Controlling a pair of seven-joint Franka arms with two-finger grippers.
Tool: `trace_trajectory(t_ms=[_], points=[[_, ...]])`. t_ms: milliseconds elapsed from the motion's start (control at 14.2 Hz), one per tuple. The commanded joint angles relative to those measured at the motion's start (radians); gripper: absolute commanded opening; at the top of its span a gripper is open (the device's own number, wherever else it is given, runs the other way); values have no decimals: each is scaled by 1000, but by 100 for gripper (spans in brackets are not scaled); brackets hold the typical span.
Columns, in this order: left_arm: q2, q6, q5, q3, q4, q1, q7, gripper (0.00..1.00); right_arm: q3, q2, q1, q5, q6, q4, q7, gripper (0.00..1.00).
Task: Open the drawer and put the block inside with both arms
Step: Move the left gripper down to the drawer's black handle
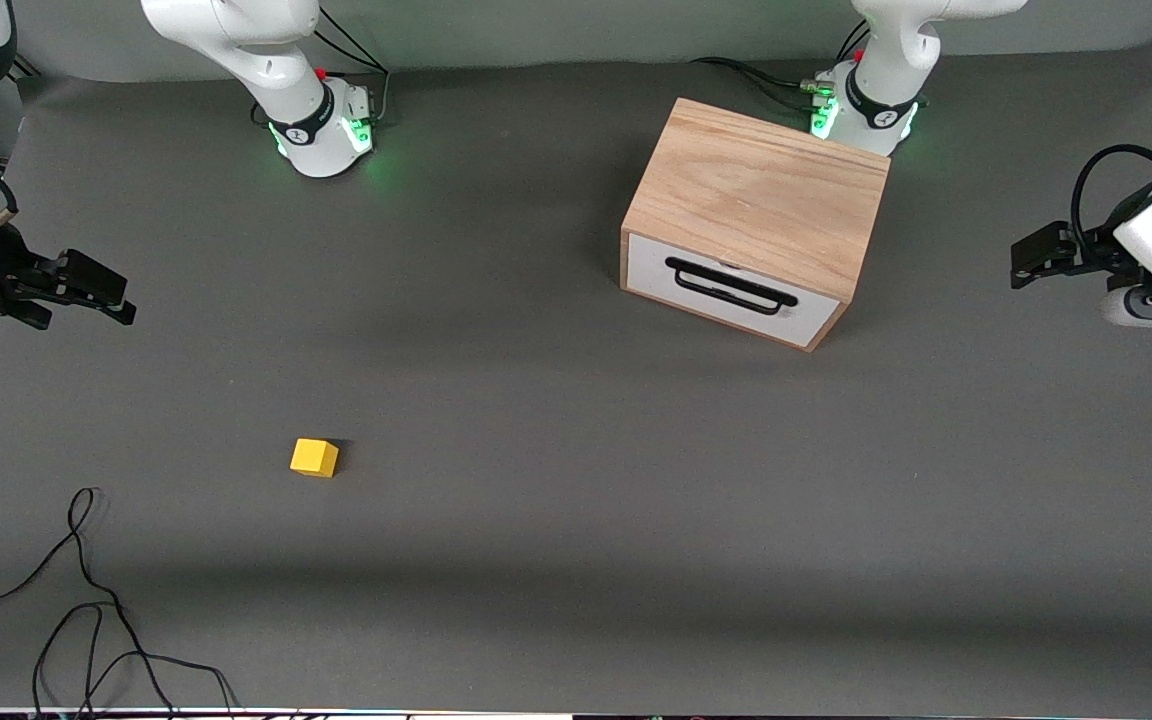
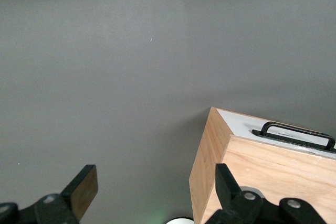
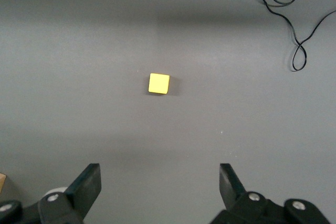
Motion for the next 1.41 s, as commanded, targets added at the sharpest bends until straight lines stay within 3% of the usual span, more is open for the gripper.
trace_trajectory(t_ms=[0,565,777,918,1130,1342], points=[[-20,-7,12,4,-4,-3,-5,100,3,11,-1,-10,-14,22,7,100],[-27,-7,11,1,-12,-11,-18,100,3,11,-1,-9,-14,22,7,100],[-34,-15,0,-31,-12,-49,-161,100,3,11,-1,-9,-14,20,7,100],[-34,-15,-6,-78,-12,-61,-246,100,3,12,-1,-9,-14,19,7,100],[-17,0,-19,-202,-10,-67,-497,100,3,11,-3,-9,-14,14,6,100],[7,20,-123,-275,-12,-80,-820,100,3,11,-3,-7,-14,14,6,100]])
